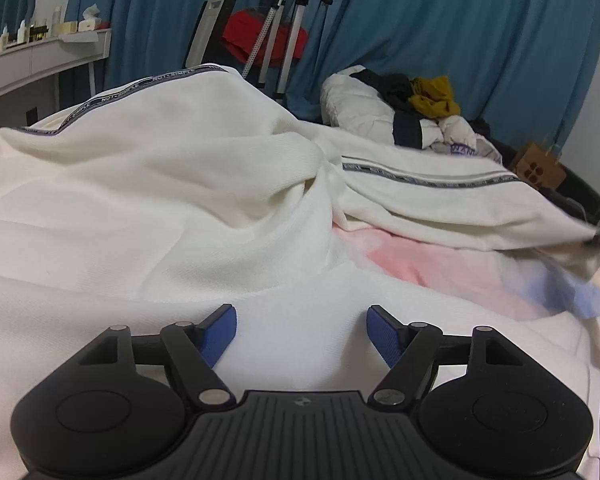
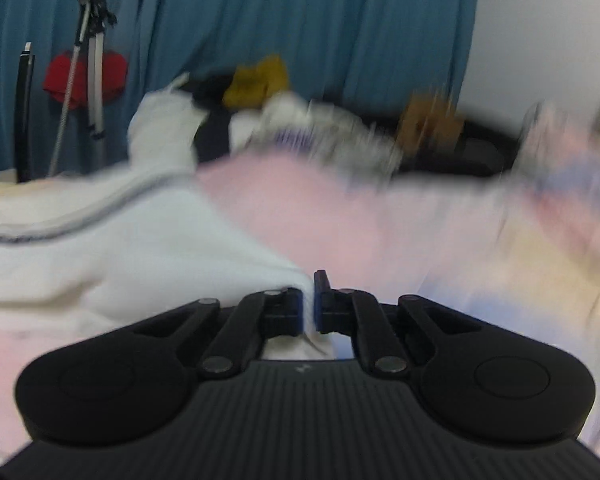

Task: Fold clothes

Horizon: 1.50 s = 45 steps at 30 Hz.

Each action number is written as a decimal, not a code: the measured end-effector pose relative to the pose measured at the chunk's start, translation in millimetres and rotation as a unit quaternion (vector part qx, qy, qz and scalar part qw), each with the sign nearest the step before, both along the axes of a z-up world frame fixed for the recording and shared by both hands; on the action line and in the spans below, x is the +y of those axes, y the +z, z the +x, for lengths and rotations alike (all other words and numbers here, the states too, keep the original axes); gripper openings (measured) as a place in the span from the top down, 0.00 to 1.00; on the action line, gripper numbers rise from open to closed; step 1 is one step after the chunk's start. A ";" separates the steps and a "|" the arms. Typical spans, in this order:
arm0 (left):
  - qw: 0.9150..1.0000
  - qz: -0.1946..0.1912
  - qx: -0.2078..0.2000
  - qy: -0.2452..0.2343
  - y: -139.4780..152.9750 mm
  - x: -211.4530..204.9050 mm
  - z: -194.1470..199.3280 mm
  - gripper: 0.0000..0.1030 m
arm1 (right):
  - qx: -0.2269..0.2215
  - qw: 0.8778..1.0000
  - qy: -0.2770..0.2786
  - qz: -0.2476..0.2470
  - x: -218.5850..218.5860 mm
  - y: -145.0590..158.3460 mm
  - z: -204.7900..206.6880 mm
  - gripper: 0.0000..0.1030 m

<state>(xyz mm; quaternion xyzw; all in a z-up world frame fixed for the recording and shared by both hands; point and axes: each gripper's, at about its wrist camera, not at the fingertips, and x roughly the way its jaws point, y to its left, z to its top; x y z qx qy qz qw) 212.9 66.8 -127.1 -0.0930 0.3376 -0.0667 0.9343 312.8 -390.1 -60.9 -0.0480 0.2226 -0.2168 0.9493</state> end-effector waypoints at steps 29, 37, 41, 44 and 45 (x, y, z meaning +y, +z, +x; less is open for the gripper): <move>0.994 -0.059 -0.036 -0.089 5.7 -12.9 -10.8 0.32 | -0.100 0.863 -0.165 0.467 -142.4 -54.1 -139.9 0.66; 0.993 -0.092 -0.021 -0.073 1.5 -5.6 -7.5 0.32 | -0.148 0.839 -0.202 0.482 -133.6 -40.8 -156.6 0.36; 0.992 -0.100 -0.020 -0.075 1.4 -5.6 -8.5 0.32 | -0.212 0.732 -0.130 0.634 -138.0 -73.3 -145.0 0.20; 0.992 -0.098 -0.017 -0.078 -0.2 -7.8 -8.5 0.32 | -0.187 0.734 -0.172 0.630 -151.7 -83.6 -119.1 0.20; 0.992 -0.098 -0.018 -0.079 -1.0 -7.7 -8.7 0.32 | -0.185 0.744 -0.185 0.615 -158.0 -82.0 -110.7 0.20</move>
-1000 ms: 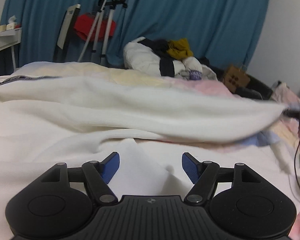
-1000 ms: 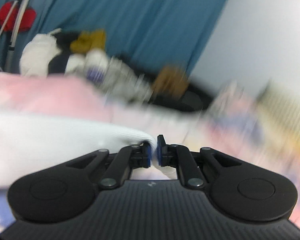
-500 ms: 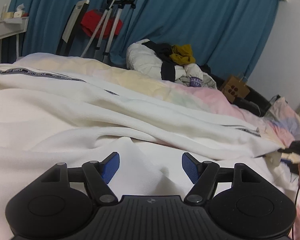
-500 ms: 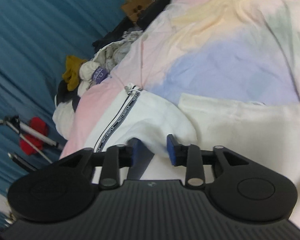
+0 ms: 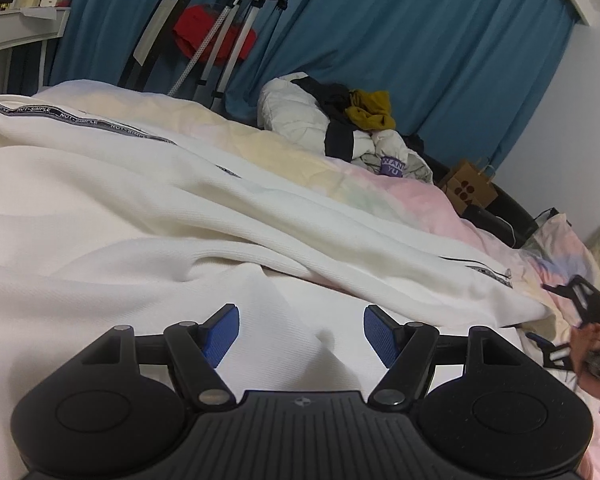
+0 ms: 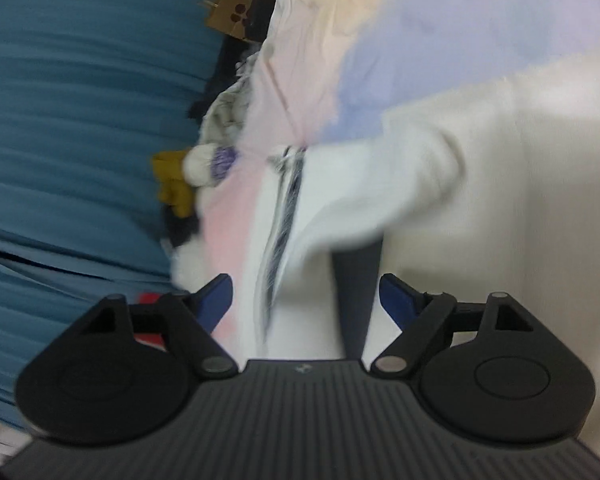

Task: Fold clothes

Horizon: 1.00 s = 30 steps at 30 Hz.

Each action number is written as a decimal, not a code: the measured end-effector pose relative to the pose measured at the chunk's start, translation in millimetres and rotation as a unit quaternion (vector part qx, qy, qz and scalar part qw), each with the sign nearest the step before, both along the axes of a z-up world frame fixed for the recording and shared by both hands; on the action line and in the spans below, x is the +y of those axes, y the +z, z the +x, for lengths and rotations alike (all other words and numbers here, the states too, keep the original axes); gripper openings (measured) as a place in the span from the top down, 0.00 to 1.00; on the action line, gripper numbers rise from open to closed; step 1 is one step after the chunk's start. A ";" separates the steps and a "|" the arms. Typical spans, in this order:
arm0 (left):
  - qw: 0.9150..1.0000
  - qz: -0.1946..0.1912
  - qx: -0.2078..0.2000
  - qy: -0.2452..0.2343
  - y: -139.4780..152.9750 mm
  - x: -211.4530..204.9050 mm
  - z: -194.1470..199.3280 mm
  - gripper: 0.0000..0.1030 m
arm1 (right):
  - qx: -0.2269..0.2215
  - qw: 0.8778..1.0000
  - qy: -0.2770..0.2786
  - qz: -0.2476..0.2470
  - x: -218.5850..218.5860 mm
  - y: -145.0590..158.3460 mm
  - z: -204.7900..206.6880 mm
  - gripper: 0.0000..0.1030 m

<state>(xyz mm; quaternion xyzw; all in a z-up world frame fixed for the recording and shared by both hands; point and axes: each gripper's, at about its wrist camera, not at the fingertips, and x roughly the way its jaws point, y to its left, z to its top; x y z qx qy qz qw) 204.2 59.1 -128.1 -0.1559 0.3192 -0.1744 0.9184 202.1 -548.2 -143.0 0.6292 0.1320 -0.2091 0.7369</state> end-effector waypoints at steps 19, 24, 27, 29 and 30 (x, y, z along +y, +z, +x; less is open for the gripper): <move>0.999 -0.043 -0.018 0.010 0.6 9.4 2.0 0.32 | -0.005 0.921 0.057 -0.384 -23.0 133.2 77.9 0.94; 0.999 -0.030 -0.013 0.008 0.7 6.4 -0.9 0.32 | 0.126 0.944 0.064 -0.298 -58.0 22.3 54.4 0.94; 1.000 -0.021 -0.013 0.008 1.4 5.2 -1.6 0.32 | 0.148 0.945 0.079 -0.280 -57.2 -12.6 47.4 0.94; 1.000 -0.015 -0.015 0.009 2.2 3.7 -0.4 0.32 | 0.145 0.944 0.079 -0.287 -53.0 -13.3 44.6 0.92; 1.000 -0.013 -0.016 0.009 2.7 3.0 0.1 0.32 | 0.148 0.942 0.081 -0.291 -50.5 -9.0 43.4 0.91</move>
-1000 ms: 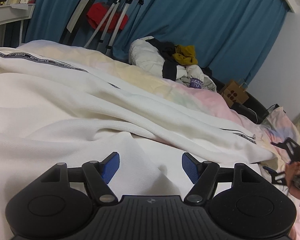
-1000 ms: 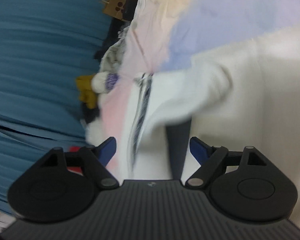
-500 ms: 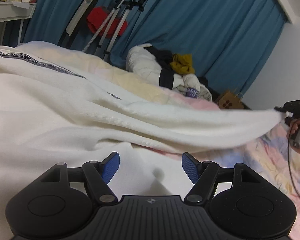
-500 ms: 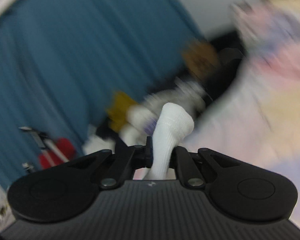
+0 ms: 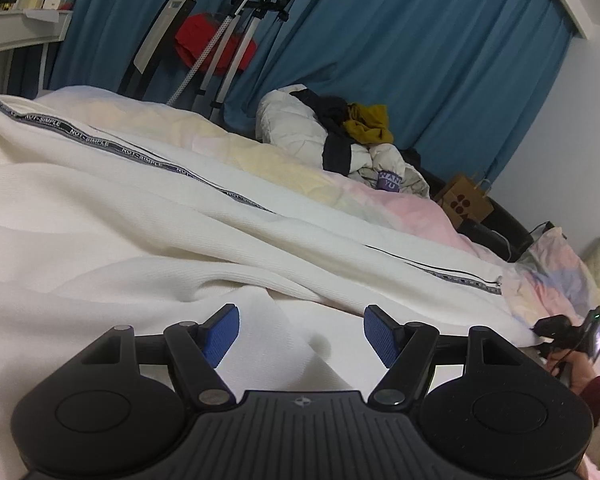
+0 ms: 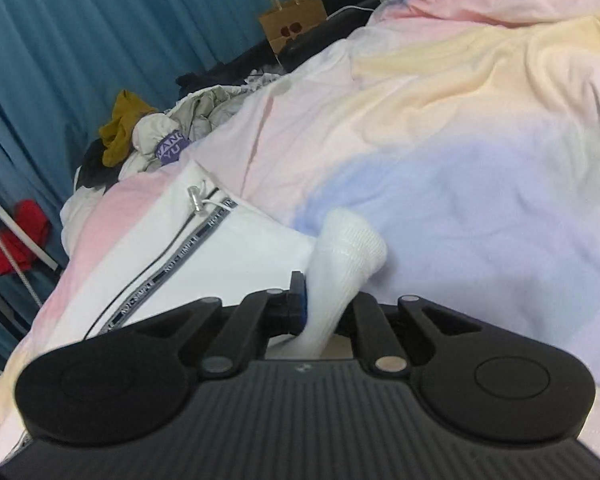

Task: Fold clothes

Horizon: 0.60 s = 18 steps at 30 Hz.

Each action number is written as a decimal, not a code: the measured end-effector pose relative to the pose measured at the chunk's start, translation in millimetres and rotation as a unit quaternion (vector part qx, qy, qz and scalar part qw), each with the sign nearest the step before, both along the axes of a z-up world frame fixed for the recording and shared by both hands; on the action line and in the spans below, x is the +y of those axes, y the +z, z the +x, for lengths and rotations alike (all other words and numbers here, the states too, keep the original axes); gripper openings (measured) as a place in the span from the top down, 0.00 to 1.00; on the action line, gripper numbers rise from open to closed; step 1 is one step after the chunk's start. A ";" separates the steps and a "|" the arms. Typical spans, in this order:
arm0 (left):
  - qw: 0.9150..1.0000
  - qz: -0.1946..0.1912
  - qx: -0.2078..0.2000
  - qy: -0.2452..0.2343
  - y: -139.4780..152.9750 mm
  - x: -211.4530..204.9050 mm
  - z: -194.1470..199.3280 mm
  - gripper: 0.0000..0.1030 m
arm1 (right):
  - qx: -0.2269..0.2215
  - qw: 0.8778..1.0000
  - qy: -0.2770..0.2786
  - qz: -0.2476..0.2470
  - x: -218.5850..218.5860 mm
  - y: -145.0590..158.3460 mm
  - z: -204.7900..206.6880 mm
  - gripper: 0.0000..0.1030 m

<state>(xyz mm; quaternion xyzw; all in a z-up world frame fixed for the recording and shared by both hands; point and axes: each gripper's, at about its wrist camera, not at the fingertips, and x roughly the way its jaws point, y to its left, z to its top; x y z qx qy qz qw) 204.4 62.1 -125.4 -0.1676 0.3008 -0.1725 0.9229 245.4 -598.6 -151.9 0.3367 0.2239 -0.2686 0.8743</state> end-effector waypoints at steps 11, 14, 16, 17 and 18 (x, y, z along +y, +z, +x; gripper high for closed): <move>0.999 0.028 -0.021 -0.016 22.3 -7.0 -14.4 0.30 | -0.021 0.996 0.037 -0.073 76.6 84.8 -66.4 0.42; 0.997 0.059 -0.046 -0.029 34.9 -15.4 -29.2 0.27 | -0.031 0.995 0.058 -0.070 106.6 109.1 -93.3 0.42; 0.995 0.068 -0.054 -0.038 39.9 -19.7 -38.7 0.27 | -0.031 0.993 0.087 -0.073 129.4 122.3 -105.7 0.42; 0.995 0.071 -0.055 -0.040 41.1 -20.9 -44.2 0.27 | -0.029 0.991 0.099 -0.080 141.7 128.0 -112.0 0.42; 0.995 0.074 -0.054 -0.041 42.1 -20.9 -48.9 0.27 | -0.028 0.990 0.111 -0.087 153.6 132.9 -118.2 0.42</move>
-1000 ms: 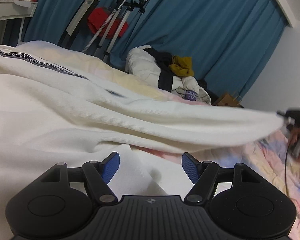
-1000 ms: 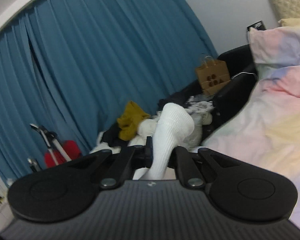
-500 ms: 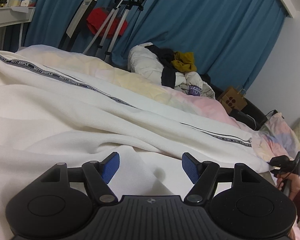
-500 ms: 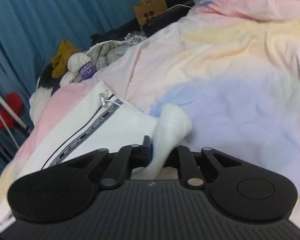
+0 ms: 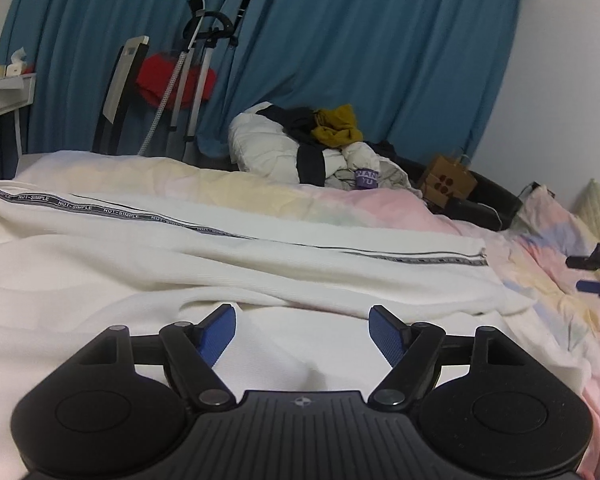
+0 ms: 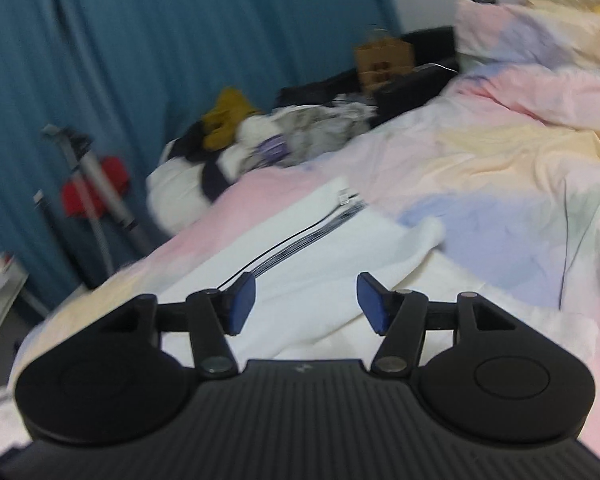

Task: Fold clothes

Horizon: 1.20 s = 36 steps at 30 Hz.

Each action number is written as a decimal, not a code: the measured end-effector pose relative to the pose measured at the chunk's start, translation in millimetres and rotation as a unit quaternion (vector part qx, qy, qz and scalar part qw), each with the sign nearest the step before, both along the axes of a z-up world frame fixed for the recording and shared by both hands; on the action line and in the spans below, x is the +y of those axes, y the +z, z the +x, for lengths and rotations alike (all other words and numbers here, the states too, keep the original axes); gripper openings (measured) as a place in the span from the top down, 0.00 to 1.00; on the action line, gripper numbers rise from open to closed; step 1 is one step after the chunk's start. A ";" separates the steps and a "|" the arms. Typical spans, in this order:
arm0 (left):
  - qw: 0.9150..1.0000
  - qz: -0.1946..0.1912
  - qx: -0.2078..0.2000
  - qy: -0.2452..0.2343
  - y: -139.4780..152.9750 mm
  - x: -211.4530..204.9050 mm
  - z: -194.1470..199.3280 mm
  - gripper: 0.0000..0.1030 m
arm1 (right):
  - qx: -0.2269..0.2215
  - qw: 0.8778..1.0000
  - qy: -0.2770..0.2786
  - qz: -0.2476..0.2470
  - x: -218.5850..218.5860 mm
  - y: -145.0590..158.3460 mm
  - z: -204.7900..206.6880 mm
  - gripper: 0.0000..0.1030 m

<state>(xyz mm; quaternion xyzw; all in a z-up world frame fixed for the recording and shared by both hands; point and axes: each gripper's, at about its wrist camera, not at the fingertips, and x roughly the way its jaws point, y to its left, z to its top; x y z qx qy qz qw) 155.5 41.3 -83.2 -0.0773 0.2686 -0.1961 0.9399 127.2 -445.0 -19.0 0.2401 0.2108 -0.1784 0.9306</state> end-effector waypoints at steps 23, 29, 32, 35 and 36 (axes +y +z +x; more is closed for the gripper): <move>0.906 -0.194 0.206 0.315 35.5 211.2 -124.8 0.18 | 0.003 0.971 -0.134 0.196 -39.3 -58.8 -81.5 0.21; 0.853 -0.246 0.240 0.393 14.9 259.8 -128.8 0.18 | -0.014 0.949 -0.251 0.192 -66.2 -61.5 -120.5 0.21; 0.829 -0.256 0.244 0.433 -0.1 276.3 -128.4 0.18 | 0.001 0.930 -0.307 0.201 -81.9 -72.5 -134.1 0.21; 0.817 -0.286 0.249 0.434 -14.8 284.0 -122.7 0.18 | 0.017 0.916 -0.326 0.232 -92.9 -90.4 -139.7 0.19; 0.816 -0.294 0.252 0.430 -19.2 285.4 -118.7 0.18 | 0.019 0.913 -0.323 0.247 -95.9 -97.3 -138.8 0.19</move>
